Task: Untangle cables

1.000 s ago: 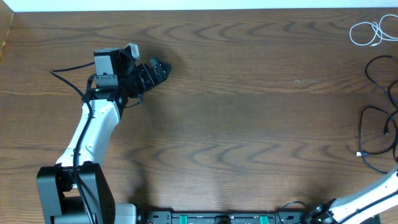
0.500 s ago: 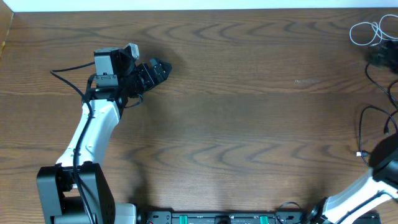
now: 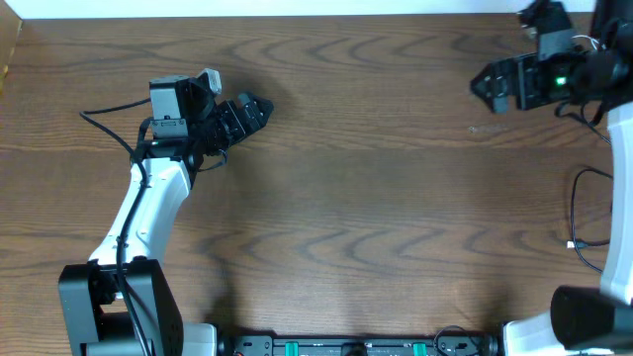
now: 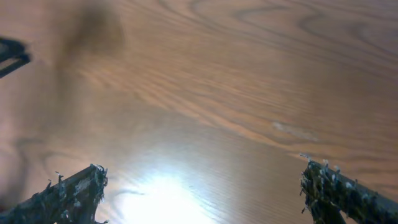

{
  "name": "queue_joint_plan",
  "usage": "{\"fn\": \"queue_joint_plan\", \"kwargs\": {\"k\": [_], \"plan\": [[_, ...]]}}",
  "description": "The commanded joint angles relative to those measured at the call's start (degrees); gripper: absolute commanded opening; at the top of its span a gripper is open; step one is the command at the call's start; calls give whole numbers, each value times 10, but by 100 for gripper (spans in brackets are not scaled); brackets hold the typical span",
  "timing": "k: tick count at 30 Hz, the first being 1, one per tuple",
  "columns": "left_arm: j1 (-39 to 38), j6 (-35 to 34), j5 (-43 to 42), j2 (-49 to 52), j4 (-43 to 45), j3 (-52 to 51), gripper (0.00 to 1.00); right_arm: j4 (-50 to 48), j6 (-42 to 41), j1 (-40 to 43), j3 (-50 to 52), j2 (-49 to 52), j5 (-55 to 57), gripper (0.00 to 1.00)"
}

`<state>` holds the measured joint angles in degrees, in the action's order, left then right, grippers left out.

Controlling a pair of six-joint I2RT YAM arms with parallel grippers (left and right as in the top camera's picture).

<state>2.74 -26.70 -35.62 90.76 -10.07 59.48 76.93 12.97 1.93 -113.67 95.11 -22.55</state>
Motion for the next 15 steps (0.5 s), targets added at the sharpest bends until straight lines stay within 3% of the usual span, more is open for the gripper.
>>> {"fn": "queue_joint_plan", "kwargs": {"k": [1, 15], "plan": [[1, 12, 3, 0, 0, 4, 97, 15, -33, -34, -9, -27, -3, 99], [1, 12, 3, 0, 0, 4, 97, 93, -30, -77, -9, -50, -1, 99]]}}
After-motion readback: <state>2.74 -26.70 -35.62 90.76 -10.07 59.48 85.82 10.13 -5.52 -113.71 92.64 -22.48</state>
